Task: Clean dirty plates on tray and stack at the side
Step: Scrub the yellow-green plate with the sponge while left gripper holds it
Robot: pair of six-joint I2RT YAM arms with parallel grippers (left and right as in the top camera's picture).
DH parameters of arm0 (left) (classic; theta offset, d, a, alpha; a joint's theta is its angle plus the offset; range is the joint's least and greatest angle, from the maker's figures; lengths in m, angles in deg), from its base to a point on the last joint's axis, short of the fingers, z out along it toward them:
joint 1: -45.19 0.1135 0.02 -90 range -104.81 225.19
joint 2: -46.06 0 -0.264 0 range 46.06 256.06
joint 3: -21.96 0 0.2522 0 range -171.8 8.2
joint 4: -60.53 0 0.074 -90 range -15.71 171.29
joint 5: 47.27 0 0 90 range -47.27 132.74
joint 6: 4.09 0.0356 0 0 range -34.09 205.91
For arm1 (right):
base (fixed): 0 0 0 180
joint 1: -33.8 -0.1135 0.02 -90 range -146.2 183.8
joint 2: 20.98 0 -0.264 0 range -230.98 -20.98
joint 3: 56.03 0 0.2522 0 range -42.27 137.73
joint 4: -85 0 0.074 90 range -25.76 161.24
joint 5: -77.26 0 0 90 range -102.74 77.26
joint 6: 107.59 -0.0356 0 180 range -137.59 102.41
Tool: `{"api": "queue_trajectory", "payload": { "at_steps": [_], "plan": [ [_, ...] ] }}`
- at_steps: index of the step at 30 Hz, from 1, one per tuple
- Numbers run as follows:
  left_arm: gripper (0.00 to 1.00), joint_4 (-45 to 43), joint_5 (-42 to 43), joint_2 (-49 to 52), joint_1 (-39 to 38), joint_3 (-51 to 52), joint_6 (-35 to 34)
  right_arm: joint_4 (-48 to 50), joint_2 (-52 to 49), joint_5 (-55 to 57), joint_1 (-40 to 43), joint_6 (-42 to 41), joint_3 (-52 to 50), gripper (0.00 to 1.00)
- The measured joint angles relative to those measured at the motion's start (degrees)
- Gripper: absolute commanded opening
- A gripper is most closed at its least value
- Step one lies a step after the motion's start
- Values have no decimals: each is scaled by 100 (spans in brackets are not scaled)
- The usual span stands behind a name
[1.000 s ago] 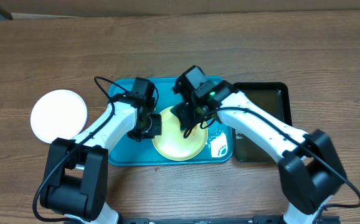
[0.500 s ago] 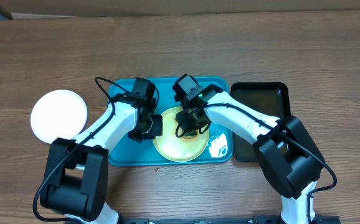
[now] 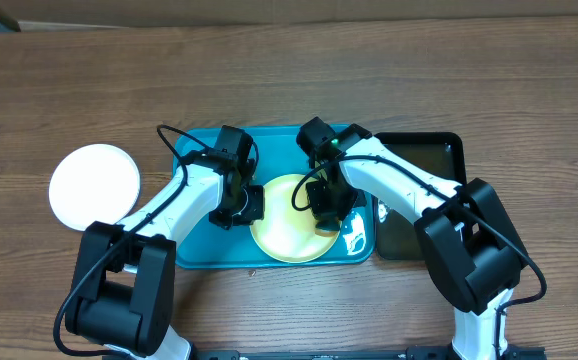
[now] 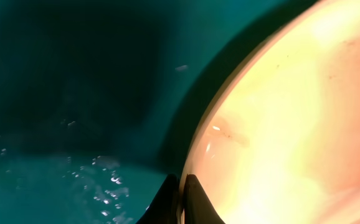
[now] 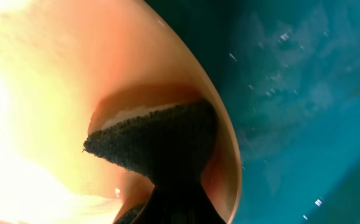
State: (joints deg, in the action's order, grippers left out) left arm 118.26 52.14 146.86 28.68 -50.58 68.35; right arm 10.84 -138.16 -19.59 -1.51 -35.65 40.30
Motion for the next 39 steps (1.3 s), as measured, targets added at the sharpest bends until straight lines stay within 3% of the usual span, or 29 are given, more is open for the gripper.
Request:
{"api": "queue_trajectory", "payload": {
  "at_steps": [10,14,18,23,39],
  "plan": [
    [4,39,-208,0,70,0,-24,1569,-33,-442,-37,-35,-72,11],
    [4,39,-212,0,70,0,-26,1569,-42,-542,-42,37,-72,5],
    [4,76,-195,0,61,0,-22,756,-42,-761,-39,501,-72,4],
    [4,57,-98,0,31,0,-24,472,-31,-68,-52,470,-35,4],
    [4,24,-66,0,52,-9,-96,1998,-33,719,-31,809,-9,4]
  ]
}}
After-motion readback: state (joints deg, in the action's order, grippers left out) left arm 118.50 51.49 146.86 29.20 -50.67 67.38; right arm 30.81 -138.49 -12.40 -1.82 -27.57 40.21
